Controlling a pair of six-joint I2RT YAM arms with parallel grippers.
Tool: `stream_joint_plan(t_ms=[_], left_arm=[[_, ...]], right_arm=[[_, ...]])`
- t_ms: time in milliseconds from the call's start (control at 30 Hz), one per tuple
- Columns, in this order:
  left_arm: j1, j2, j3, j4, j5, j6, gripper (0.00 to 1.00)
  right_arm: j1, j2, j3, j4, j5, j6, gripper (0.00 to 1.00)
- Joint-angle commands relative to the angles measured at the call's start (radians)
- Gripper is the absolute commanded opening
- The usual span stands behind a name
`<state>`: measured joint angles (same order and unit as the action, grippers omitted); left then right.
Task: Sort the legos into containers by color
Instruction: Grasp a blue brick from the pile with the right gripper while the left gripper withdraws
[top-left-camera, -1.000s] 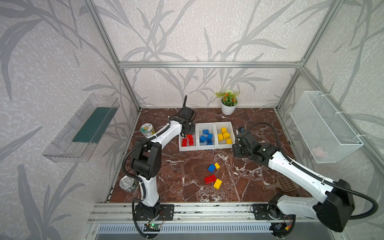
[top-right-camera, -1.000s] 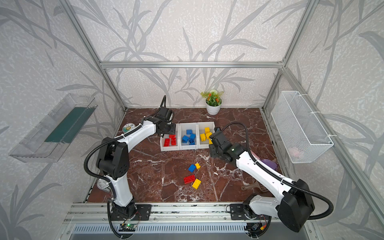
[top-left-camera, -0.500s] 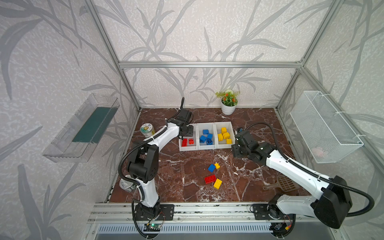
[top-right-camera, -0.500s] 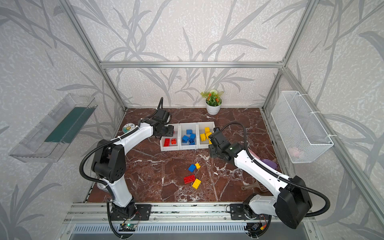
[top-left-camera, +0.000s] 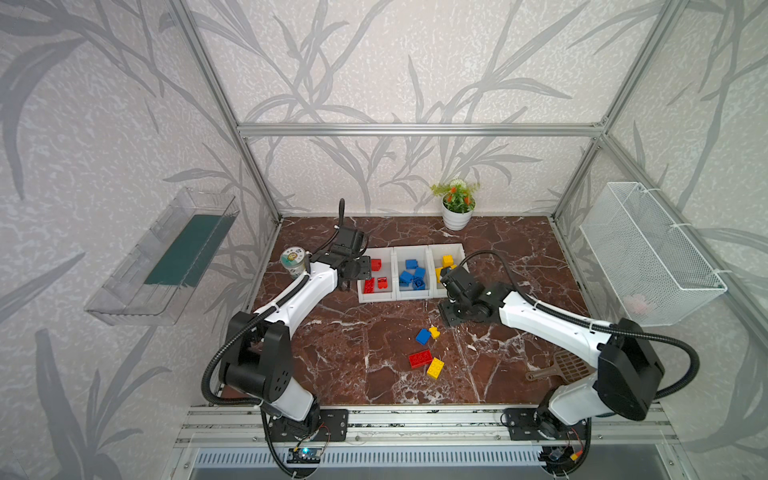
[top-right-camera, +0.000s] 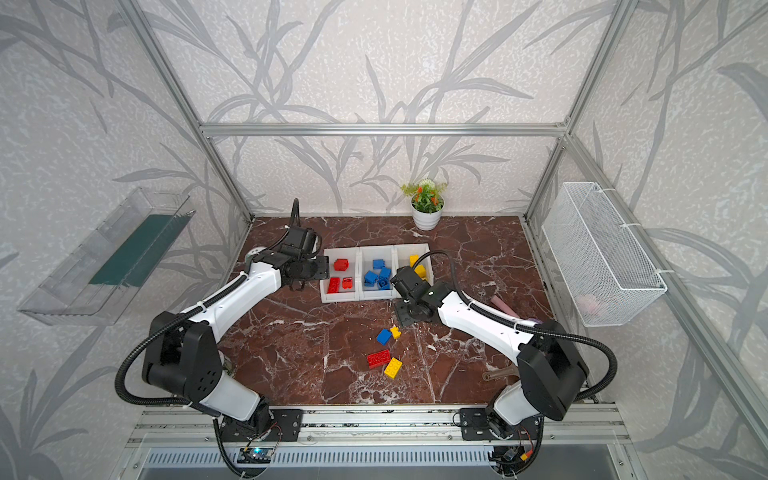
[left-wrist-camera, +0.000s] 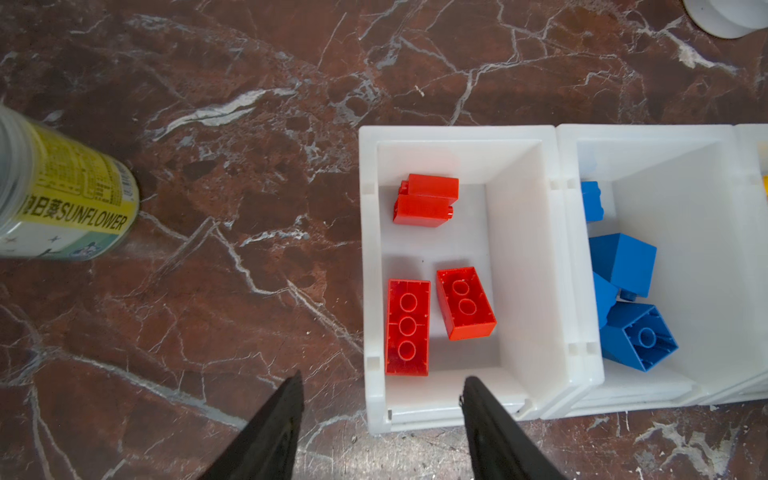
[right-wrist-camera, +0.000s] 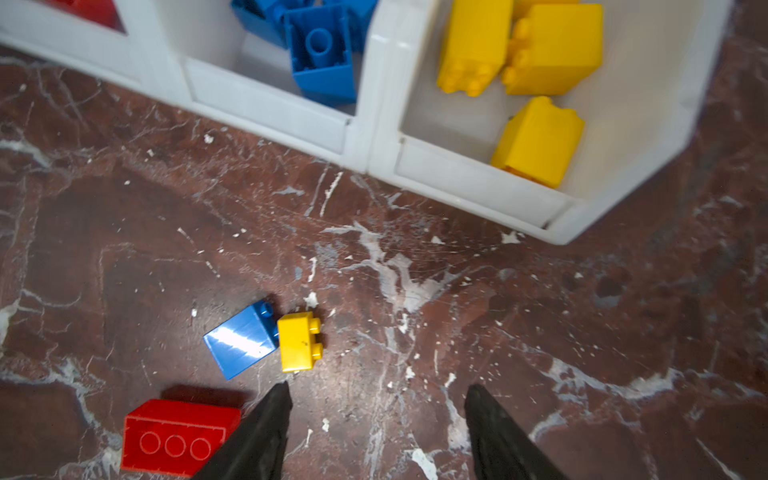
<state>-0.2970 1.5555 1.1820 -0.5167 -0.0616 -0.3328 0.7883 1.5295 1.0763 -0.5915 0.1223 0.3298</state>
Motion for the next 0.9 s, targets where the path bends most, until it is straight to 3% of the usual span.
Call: stream_joint_plan(t_ms=[0,333,533,867], left_arm=[[0.01,-0.043,-0.038,0.014,-0.024,-0.021,0.64],[0.027,-0.121,-0.123,0.022,-0.031,-0.029,0.64],[0.033,-0.158,-0.158,0.036,-0.03,-0.033,0.64],[0.038,-0.195,-0.206,0.048,-0.027,-0.053,0.65]], right_arm=[[0.047,0.051,0.06,0.001,-0.083,-0.108,0.67],[0.102,0.225,0.16,-0.022,-0.143,-0.247,0.65],[0.131,0.318,0.185,-0.033,-0.114,-0.292,0.65],[0.152,0.395,0.2,-0.035,-0.092,-0.298,0.58]])
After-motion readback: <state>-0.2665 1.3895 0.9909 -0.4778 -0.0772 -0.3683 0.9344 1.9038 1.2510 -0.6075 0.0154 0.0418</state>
